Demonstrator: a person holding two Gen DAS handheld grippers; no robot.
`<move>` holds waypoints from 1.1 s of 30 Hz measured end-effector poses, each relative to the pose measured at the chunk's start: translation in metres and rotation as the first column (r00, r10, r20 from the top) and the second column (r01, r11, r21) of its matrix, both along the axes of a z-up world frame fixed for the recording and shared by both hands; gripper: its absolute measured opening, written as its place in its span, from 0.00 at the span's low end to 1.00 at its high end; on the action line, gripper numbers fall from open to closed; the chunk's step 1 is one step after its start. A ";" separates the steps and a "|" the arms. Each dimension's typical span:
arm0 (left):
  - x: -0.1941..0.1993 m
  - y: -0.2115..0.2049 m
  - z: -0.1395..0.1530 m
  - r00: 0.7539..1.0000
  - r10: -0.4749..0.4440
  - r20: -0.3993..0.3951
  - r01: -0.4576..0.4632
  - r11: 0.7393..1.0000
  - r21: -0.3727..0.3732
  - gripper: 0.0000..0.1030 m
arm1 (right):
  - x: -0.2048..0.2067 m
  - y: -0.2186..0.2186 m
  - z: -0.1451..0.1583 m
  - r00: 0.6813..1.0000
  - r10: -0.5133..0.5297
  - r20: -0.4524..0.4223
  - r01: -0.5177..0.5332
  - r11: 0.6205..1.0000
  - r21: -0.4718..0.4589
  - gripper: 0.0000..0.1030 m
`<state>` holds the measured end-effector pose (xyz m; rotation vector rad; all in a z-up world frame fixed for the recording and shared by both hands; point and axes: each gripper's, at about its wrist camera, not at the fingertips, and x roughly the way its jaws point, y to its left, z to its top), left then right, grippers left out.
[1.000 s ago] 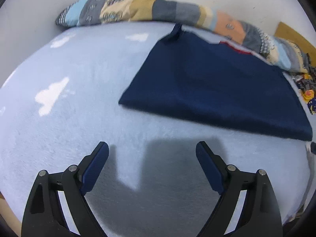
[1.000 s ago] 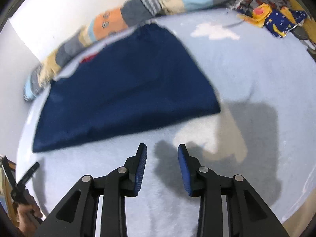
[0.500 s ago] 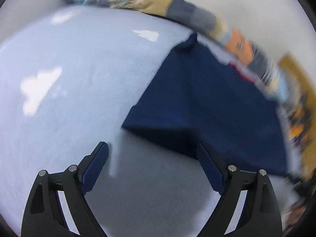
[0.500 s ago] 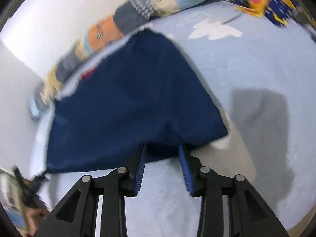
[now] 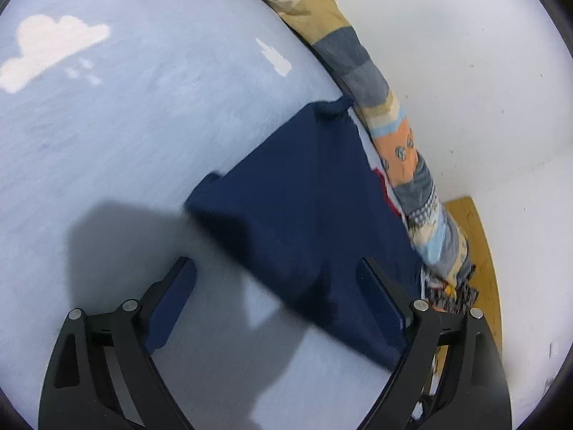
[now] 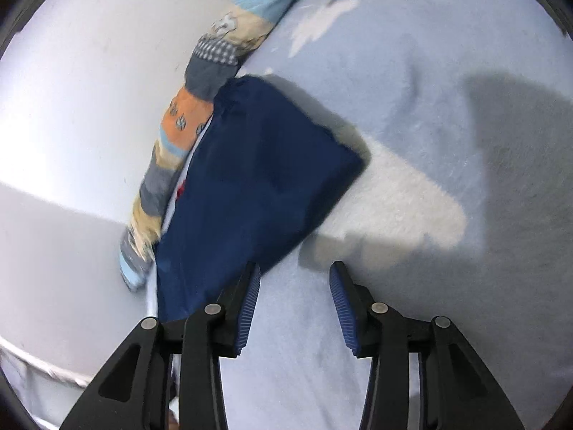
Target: Fold large clothes
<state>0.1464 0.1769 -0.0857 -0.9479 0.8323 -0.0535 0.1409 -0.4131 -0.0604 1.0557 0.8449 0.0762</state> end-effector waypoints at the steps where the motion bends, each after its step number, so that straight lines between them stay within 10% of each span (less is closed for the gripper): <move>1: 0.007 -0.003 -0.001 1.000 0.008 0.002 -0.008 1.000 0.007 0.89 | 0.004 -0.001 -0.001 1.000 -0.010 0.007 0.010 1.000 0.015 0.41; 8: 0.050 -0.013 -0.004 0.996 0.079 0.036 -0.081 0.996 0.035 0.86 | 0.062 -0.006 -0.006 0.992 -0.112 0.055 0.108 0.992 0.072 0.50; 9: 0.051 -0.012 -0.003 0.994 0.103 0.035 -0.105 0.993 0.047 0.74 | 0.069 -0.004 -0.005 0.992 -0.105 0.071 0.099 0.992 0.075 0.46; 10: 0.051 -0.011 -0.003 0.992 0.123 0.019 -0.124 0.990 0.068 0.27 | 0.076 -0.002 -0.004 0.993 -0.085 0.078 0.080 0.994 0.070 0.37; 11: 0.054 -0.011 -0.005 0.994 0.112 -0.008 -0.111 0.991 0.070 0.20 | 0.082 0.001 -0.001 0.995 -0.067 0.069 0.064 0.997 0.045 0.19; 13: 0.048 -0.015 -0.002 0.994 0.109 0.005 -0.109 0.989 0.101 0.16 | 0.079 0.007 0.010 0.995 -0.044 0.089 0.047 0.998 -0.035 0.14; 25: -0.058 -0.022 0.019 1.000 0.008 0.001 -0.008 0.974 0.226 0.19 | 0.010 0.009 0.033 0.995 0.063 0.083 -0.045 0.978 -0.201 0.11; 28: -0.066 -0.008 0.016 1.000 0.025 -0.019 -0.021 0.986 0.164 0.37 | 0.003 0.000 0.019 1.000 0.014 -0.009 -0.015 0.983 -0.184 0.37; 33: -0.086 0.020 0.043 0.992 0.126 -0.016 -0.121 0.980 0.161 0.49 | -0.017 -0.016 0.037 0.999 -0.014 -0.050 0.006 0.989 -0.148 0.40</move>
